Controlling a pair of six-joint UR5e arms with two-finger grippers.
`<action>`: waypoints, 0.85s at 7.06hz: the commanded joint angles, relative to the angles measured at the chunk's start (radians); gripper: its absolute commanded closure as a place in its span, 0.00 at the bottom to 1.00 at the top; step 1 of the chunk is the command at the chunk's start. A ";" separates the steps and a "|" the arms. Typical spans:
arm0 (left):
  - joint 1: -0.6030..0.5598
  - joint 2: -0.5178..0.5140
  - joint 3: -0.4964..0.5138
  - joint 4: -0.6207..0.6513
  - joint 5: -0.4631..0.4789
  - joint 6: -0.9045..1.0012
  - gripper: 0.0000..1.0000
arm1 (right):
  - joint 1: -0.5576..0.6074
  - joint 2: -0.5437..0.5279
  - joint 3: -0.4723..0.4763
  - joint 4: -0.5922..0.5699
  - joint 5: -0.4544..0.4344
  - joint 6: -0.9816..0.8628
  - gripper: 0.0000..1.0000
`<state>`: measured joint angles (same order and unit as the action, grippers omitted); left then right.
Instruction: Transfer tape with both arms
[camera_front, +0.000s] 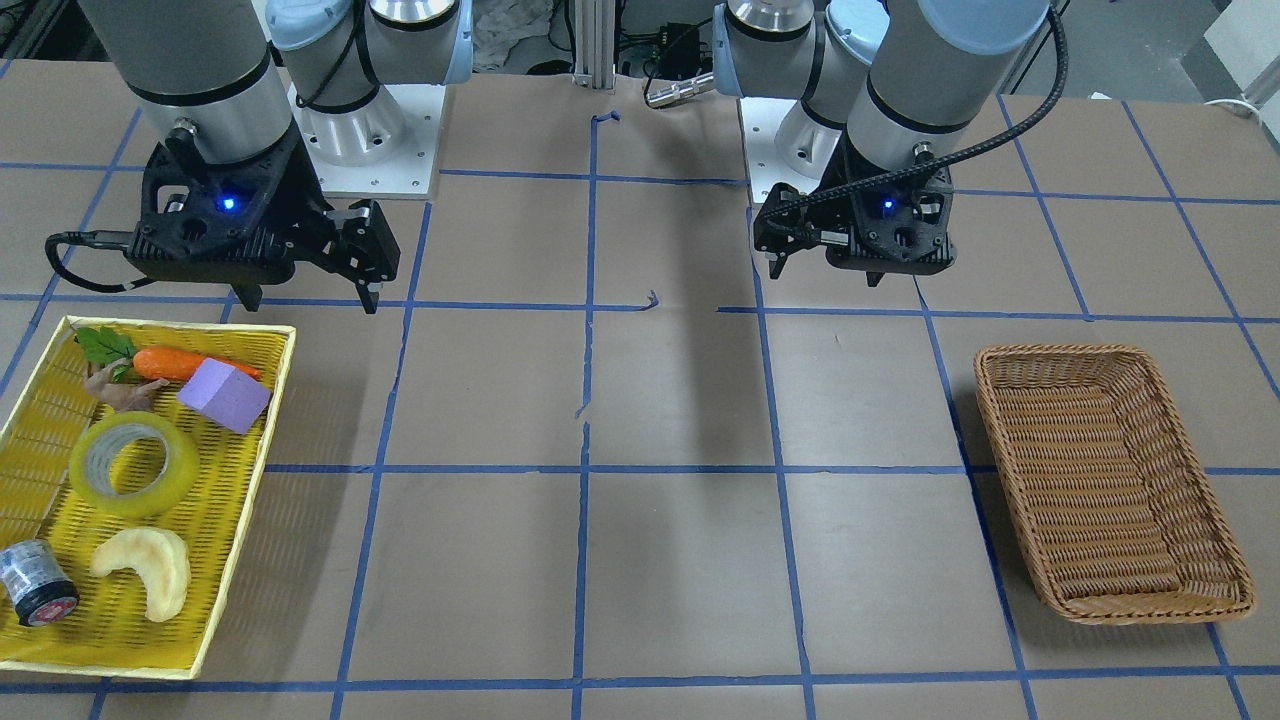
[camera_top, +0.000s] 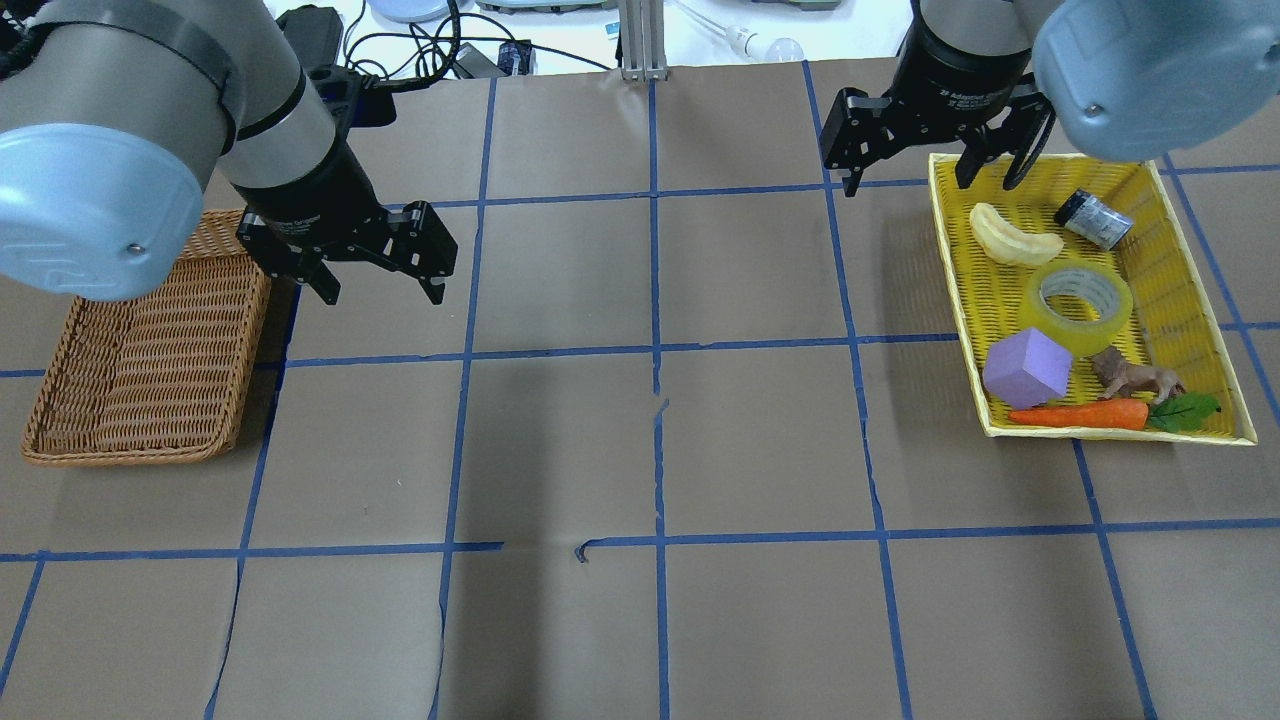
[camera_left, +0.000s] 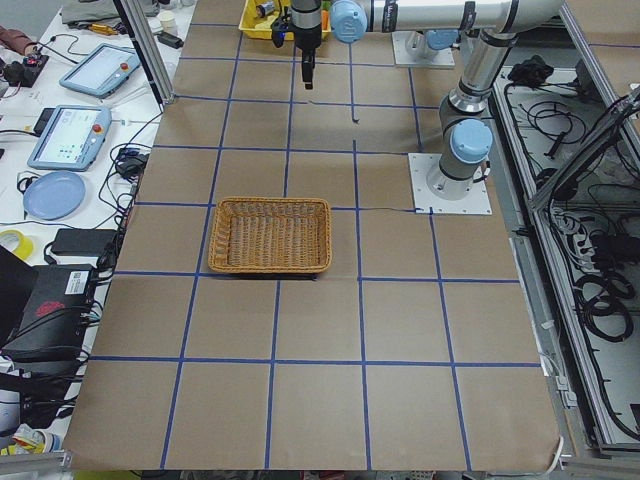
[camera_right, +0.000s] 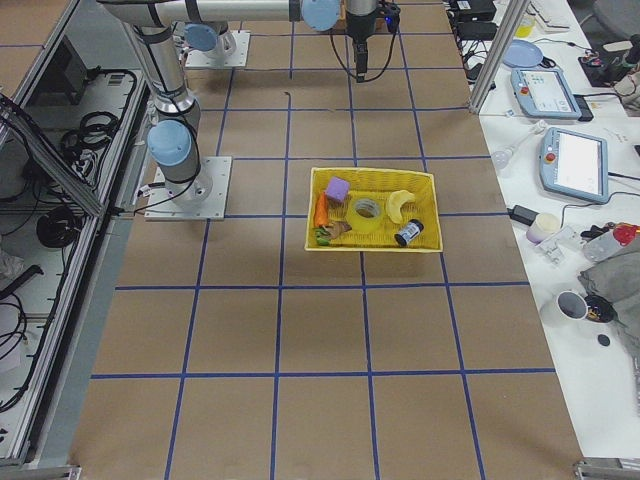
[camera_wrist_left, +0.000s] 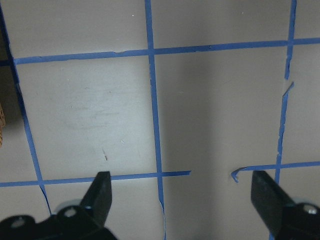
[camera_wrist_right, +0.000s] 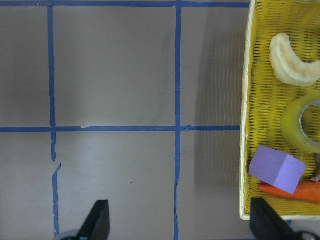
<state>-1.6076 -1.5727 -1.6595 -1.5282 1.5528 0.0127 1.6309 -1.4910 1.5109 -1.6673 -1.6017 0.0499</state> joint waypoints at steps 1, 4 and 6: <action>0.000 0.003 0.000 -0.001 0.009 0.007 0.00 | 0.000 0.000 0.000 0.003 0.000 0.004 0.00; 0.000 0.002 0.000 -0.001 0.010 0.007 0.00 | 0.000 0.000 0.000 0.006 0.000 0.002 0.00; 0.001 0.010 0.000 -0.004 0.016 0.006 0.00 | 0.000 0.000 0.000 0.011 0.000 0.002 0.00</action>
<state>-1.6074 -1.5681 -1.6593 -1.5301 1.5652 0.0196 1.6306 -1.4910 1.5110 -1.6596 -1.6015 0.0522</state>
